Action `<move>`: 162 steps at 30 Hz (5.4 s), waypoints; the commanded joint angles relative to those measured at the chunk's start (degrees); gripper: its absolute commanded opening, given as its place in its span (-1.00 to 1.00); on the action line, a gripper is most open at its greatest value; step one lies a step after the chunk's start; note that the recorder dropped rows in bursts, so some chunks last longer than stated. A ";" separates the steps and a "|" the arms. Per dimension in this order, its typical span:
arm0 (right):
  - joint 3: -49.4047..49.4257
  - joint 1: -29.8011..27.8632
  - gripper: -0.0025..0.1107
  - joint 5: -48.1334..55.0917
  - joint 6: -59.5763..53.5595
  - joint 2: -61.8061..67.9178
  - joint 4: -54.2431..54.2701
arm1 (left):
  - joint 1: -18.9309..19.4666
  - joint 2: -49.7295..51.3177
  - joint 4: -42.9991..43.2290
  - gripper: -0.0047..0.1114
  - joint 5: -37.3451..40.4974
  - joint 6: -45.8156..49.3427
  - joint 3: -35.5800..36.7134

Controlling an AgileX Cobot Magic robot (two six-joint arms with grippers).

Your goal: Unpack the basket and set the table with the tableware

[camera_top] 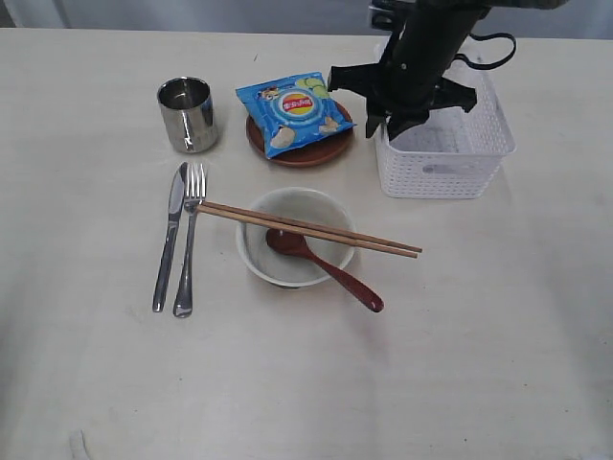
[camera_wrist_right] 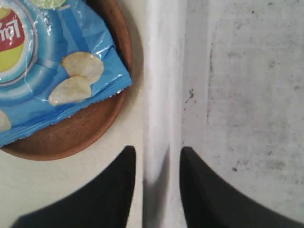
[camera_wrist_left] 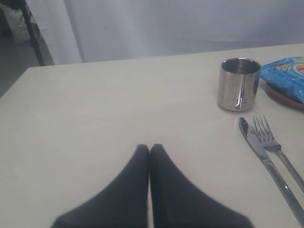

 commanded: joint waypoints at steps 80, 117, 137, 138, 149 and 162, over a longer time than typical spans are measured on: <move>91.83 -17.53 -0.96 -44.58 -21.82 -122.19 0.85 | -0.32 -0.11 -0.17 -0.92 -0.03 -0.13 0.13; 91.83 -17.53 -0.96 -30.20 -21.09 -122.19 -4.48 | -0.32 -0.11 -0.05 -0.92 -0.03 -0.13 0.13; 91.83 -17.53 -0.96 -30.10 -20.70 -122.19 -4.48 | -0.32 -0.11 -0.05 -0.92 -0.03 -0.13 0.13; 91.83 -17.53 -0.96 -30.10 -20.70 -122.19 -4.48 | -0.32 -0.11 -0.05 -0.92 -0.03 -0.13 0.13; 91.83 -17.53 -0.96 -30.10 -20.70 -122.19 -4.48 | -0.32 -0.11 -0.05 -0.92 -0.03 -0.13 0.13; 91.83 -17.53 -0.96 -30.10 -20.70 -122.19 -4.48 | -0.32 -0.11 -0.05 -0.92 -0.03 -0.13 0.13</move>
